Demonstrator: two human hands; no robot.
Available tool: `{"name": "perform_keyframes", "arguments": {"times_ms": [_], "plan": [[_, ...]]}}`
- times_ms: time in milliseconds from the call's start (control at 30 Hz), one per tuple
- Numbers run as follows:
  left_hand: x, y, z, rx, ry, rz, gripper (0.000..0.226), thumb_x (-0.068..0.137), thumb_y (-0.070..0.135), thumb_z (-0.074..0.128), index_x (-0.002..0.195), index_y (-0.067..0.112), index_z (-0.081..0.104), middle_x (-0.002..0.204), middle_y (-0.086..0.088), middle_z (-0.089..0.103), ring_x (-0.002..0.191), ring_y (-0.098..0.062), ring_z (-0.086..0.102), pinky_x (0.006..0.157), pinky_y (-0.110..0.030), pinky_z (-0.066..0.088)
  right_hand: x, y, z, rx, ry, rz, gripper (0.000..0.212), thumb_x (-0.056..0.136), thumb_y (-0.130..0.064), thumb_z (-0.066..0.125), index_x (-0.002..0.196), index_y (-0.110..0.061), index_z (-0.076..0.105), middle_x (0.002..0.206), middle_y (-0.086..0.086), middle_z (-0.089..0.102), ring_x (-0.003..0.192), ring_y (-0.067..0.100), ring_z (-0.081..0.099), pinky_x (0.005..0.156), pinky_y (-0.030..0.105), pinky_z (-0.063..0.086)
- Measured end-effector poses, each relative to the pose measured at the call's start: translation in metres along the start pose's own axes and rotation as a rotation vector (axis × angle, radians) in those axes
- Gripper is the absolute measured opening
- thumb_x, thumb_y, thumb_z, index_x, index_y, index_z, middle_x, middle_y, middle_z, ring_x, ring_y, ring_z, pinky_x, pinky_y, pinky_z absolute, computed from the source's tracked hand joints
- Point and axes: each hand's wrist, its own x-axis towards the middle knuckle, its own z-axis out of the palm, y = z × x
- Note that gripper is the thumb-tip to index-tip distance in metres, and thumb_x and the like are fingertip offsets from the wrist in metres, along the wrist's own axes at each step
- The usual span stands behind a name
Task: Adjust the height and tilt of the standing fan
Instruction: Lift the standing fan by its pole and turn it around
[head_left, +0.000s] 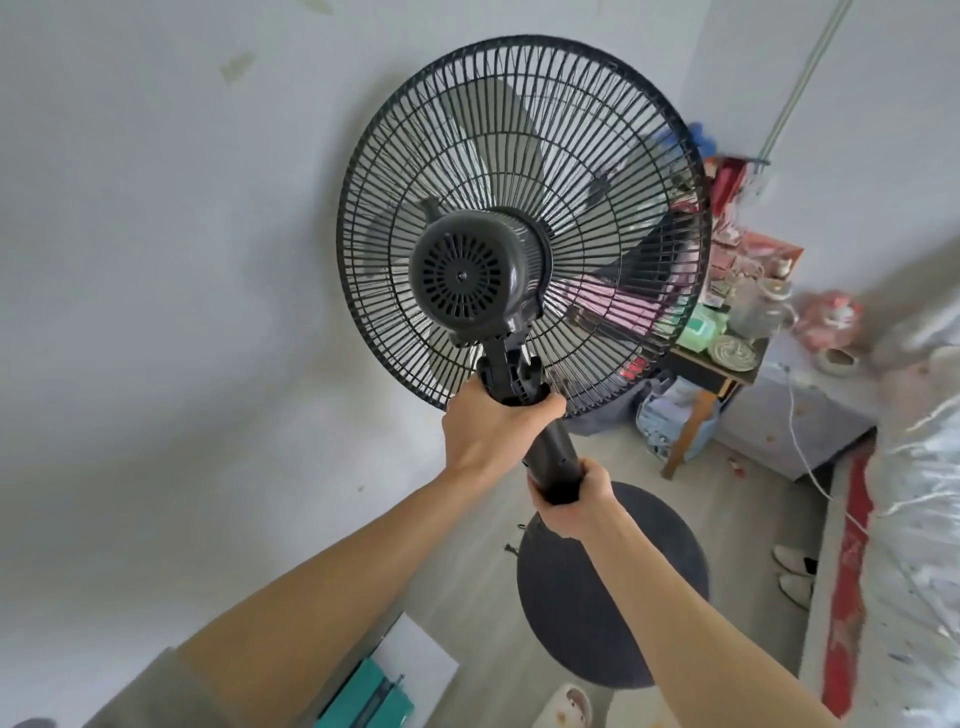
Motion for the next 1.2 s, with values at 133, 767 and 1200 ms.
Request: {"name": "perform_keyframes", "arguments": {"times_ms": [133,767,1200], "plan": [[0.029,0.017,0.028,0.023,0.067,-0.048,0.032,0.058,0.049,0.08,0.066,0.021,0.067,0.057,0.023,0.067,0.058,0.011,0.061,0.052,-0.017,0.042,0.016,-0.037,0.021,-0.053,0.015,0.071,0.03,0.086,-0.031,0.065,0.094,-0.003,0.061,0.099,0.018,0.061,0.081,0.036,0.064,0.056,0.048,0.058],[0.171,-0.015,0.174,0.038,0.026,-0.051,0.042,0.055,0.043,0.085,0.09,0.027,0.069,0.082,0.013,0.074,0.079,-0.001,0.07,0.072,-0.025,0.06,0.168,-0.172,0.071,-0.129,-0.038,0.121,0.034,0.093,-0.034,0.063,0.116,-0.009,0.068,0.118,0.011,0.07,0.11,0.029,0.067,0.095,0.041,0.056],[0.283,-0.112,0.292,-0.016,-0.035,-0.123,0.029,0.059,0.015,0.09,0.08,0.024,0.072,0.082,0.007,0.077,0.081,-0.007,0.074,0.073,-0.025,0.061,0.331,-0.269,0.064,-0.153,0.07,0.096,0.023,0.085,-0.015,0.056,0.063,-0.009,0.059,0.053,0.008,0.062,0.049,0.021,0.064,0.054,0.026,0.058]]}}
